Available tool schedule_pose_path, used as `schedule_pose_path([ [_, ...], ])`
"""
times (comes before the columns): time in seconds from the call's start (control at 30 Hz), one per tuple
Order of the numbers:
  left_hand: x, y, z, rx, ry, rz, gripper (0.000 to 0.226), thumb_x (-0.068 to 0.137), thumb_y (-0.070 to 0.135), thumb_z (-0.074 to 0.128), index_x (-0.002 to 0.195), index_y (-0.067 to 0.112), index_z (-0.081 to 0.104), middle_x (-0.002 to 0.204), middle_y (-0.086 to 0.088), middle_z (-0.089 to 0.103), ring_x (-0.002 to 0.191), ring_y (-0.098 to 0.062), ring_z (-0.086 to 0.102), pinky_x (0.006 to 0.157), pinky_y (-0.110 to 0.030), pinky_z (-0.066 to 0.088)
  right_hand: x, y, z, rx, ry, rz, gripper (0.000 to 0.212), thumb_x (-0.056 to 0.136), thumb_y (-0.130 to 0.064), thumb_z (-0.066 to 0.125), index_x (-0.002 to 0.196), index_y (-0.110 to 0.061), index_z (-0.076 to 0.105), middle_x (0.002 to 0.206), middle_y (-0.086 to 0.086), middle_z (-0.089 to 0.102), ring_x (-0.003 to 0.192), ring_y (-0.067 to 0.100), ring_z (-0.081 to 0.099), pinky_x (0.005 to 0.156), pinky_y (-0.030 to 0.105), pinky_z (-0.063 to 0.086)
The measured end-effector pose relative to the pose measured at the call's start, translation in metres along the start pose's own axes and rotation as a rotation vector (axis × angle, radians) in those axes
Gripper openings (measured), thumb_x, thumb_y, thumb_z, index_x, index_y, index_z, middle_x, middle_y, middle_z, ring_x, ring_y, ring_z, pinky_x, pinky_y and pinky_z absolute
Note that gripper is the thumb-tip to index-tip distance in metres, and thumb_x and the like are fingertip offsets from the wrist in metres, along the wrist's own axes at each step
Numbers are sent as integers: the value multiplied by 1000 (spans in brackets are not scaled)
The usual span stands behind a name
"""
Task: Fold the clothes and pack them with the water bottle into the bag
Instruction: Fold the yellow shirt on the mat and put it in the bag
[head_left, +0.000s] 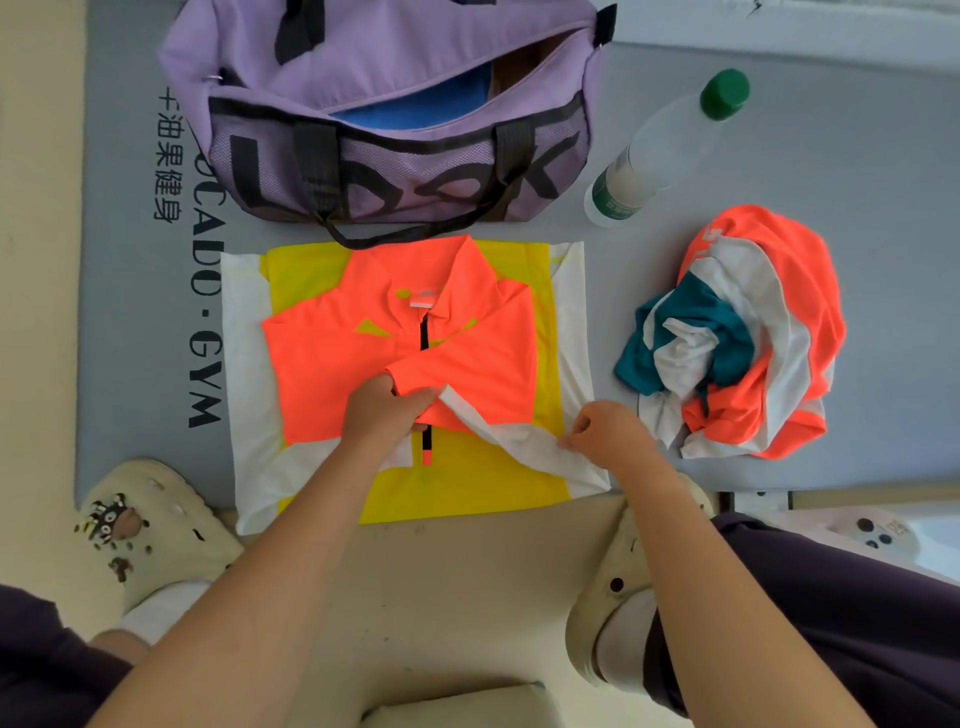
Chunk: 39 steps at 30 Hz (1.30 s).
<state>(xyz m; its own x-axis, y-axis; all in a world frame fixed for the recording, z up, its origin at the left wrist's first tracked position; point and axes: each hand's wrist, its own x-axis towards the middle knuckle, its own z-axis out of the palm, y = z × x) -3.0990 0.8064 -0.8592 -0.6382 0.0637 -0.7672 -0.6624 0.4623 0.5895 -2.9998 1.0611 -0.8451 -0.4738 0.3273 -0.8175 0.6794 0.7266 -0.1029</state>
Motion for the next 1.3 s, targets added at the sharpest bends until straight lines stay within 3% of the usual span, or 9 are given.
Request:
schedule_pose_path([
  [0.2, -3, -1, 7, -174, -27, -24, 25, 83, 14, 77, 102, 24, 64, 105, -3, 68, 91, -18, 66, 77, -37, 58, 11, -62, -34, 315, 427, -378, 24, 91, -21, 63, 115, -18, 60, 97, 2, 54, 78, 13, 51, 67, 26, 38],
  [0.27, -4, -5, 7, -250, -25, -76, 35, 84, 3, 72, 117, 10, 65, 113, -11, 68, 98, -23, 67, 89, -42, 56, 21, -84, -49, 241, 389, -471, 35, 93, -18, 59, 128, -23, 56, 105, 6, 50, 84, 19, 55, 73, 31, 44],
  [0.4, -4, -9, 8, -440, -38, -142, 27, 86, 2, 65, 111, 12, 68, 93, -1, 73, 74, -8, 70, 66, -25, 57, 46, -102, -74, -45, 226, -436, 39, 94, -17, 57, 132, -22, 55, 117, 17, 45, 98, 36, 58, 88, 41, 48],
  [0.67, 8, 1, 12, -270, -16, 2, 17, 96, 19, 59, 112, 24, 63, 117, -6, 68, 108, -26, 65, 93, -48, 53, 68, -94, -98, -447, 277, -319, 23, 94, -10, 46, 116, -12, 53, 113, 14, 60, 102, 36, 59, 77, 38, 47],
  [0.87, 18, 9, 14, -105, -35, 118, 15, 92, 15, 65, 102, 26, 64, 92, 13, 67, 80, 1, 61, 61, -7, 46, 72, -96, -103, -318, -41, -371, 45, 87, -38, 63, 129, -24, 56, 115, 5, 50, 110, 27, 53, 85, 31, 41],
  [0.97, 21, 14, 17, -61, -16, 99, 8, 91, 17, 65, 87, 24, 64, 82, 6, 65, 80, -16, 63, 71, -25, 54, 75, -94, -111, -600, 40, -310, 42, 94, -34, 56, 133, -16, 55, 130, 8, 55, 122, 30, 50, 98, 42, 44],
  [1.07, 20, 16, 20, 18, -68, 56, 7, 87, 21, 70, 83, 16, 68, 90, -14, 70, 86, -28, 67, 81, -48, 56, 73, -91, -119, -621, 192, -298, 30, 94, -16, 51, 122, -17, 61, 119, 9, 57, 113, 32, 55, 86, 40, 46],
  [1.2, 18, 15, 24, 127, -39, 116, 23, 89, 25, 66, 88, 2, 65, 82, -18, 67, 73, -28, 62, 79, -53, 53, 65, -88, -113, -553, 67, -323, 37, 92, -28, 57, 127, -16, 57, 123, 11, 56, 114, 32, 54, 88, 36, 46],
  [1.3, 15, 16, 28, 107, -43, 108, 18, 91, 27, 64, 86, 10, 59, 75, -12, 60, 75, -34, 63, 78, -54, 55, 57, -77, -99, -387, 312, -246, 27, 96, -18, 46, 121, -11, 54, 114, 16, 54, 103, 39, 58, 83, 44, 51],
])
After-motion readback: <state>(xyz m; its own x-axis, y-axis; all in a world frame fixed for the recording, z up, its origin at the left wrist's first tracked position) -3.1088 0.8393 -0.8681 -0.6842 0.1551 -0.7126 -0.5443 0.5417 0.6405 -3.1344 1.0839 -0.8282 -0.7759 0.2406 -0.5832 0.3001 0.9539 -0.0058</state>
